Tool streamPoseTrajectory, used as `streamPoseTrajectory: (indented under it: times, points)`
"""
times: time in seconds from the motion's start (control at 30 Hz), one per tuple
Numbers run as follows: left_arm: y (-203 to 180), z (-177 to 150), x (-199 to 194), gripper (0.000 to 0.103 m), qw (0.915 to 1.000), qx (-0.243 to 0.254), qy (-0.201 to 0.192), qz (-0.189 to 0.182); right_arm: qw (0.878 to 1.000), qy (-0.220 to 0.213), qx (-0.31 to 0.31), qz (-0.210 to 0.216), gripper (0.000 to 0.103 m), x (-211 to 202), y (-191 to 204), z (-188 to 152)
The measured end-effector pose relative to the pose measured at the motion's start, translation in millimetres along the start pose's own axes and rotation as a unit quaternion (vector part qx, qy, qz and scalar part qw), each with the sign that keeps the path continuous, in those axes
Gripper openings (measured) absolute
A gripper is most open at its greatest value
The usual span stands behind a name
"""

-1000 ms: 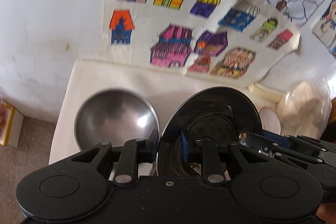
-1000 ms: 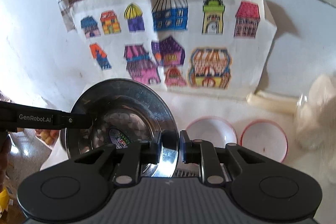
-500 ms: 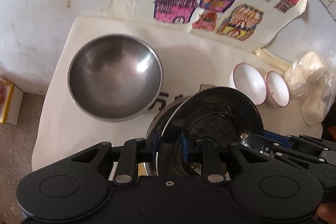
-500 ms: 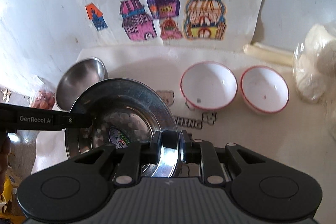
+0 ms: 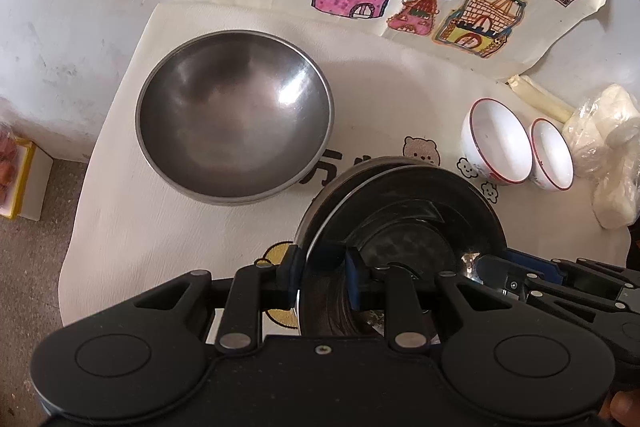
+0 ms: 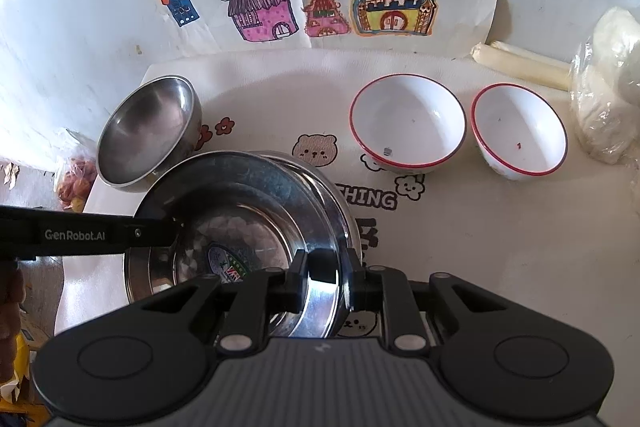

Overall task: Organize plates and bowls
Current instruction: 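Carry the small plate with both grippers onto the plate stack and open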

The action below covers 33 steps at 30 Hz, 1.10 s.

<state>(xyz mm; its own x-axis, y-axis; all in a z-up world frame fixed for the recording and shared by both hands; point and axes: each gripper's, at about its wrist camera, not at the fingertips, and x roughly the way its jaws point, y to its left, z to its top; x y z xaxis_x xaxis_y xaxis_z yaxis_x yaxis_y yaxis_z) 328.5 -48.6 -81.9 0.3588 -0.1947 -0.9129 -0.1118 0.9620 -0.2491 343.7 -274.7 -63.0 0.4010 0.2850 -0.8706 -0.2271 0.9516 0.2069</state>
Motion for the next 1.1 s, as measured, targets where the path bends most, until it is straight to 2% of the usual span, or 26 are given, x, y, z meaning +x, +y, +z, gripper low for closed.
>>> streamPoseTrajectory:
  times: [0.43, 0.87, 0.97, 1.1]
  points:
    - [-8, 15, 3, 0.027, 0.9997, 0.009, 0.001, 0.023, 1.0, 0.011, -0.001, -0.004, 0.02, 12, 3, 7]
    - [-5, 6, 18, 0.026, 0.9995, -0.007, 0.01, 0.031, 1.0, 0.002, -0.012, -0.01, 0.02, 11, 5, 11]
    - [-3, 4, 17, 0.031, 0.9993, -0.016, 0.012, 0.032, 1.0, -0.007, -0.015, -0.016, 0.02, 11, 7, 10]
    - [3, 1, 7, 0.055, 0.9988, -0.039, 0.0, 0.029, 0.999, -0.025, -0.019, -0.028, 0.027, 5, 6, 7]
